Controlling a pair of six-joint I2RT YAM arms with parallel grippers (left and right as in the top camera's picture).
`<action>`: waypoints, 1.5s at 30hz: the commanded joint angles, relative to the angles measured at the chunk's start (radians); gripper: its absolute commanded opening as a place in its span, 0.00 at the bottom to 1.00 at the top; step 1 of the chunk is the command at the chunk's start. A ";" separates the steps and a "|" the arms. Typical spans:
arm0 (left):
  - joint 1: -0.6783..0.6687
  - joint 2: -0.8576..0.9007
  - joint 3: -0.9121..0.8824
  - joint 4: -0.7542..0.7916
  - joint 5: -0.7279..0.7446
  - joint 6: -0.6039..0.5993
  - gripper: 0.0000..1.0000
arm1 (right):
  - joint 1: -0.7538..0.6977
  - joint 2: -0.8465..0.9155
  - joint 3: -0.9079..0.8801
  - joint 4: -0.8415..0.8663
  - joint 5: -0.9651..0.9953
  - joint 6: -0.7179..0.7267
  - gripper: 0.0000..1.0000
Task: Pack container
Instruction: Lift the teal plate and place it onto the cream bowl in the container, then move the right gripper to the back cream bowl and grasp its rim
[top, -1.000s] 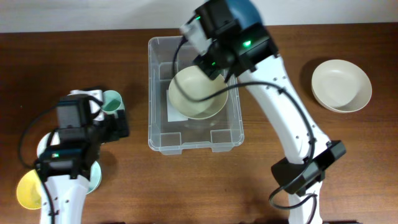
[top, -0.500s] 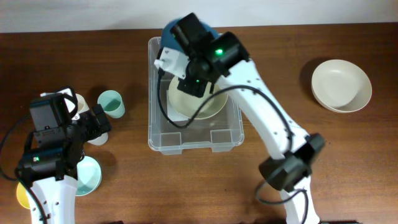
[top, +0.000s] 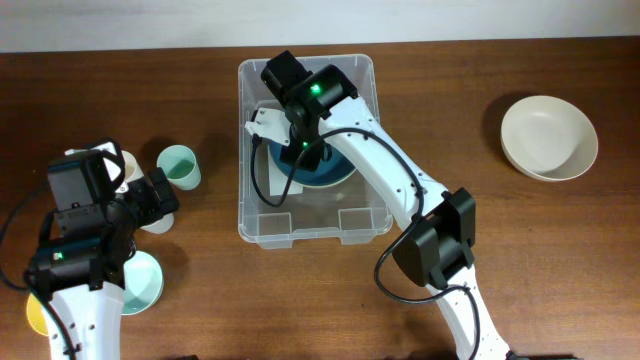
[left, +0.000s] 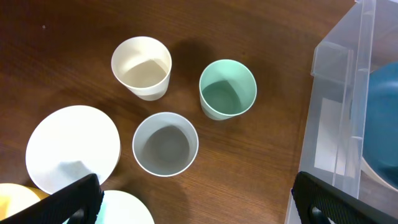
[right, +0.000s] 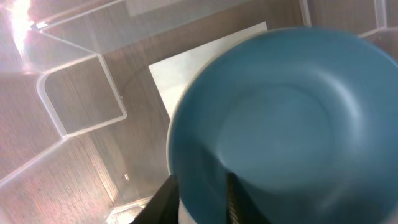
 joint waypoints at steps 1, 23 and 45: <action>0.005 -0.007 0.018 -0.003 0.001 -0.012 0.99 | 0.000 -0.008 0.003 -0.008 -0.008 -0.006 0.23; 0.005 -0.007 0.018 -0.003 0.001 -0.013 0.99 | -0.418 -0.185 0.304 -0.040 0.213 0.555 0.84; 0.005 -0.007 0.018 -0.003 0.002 -0.013 0.99 | -0.872 -0.076 -0.359 0.271 0.183 0.690 0.93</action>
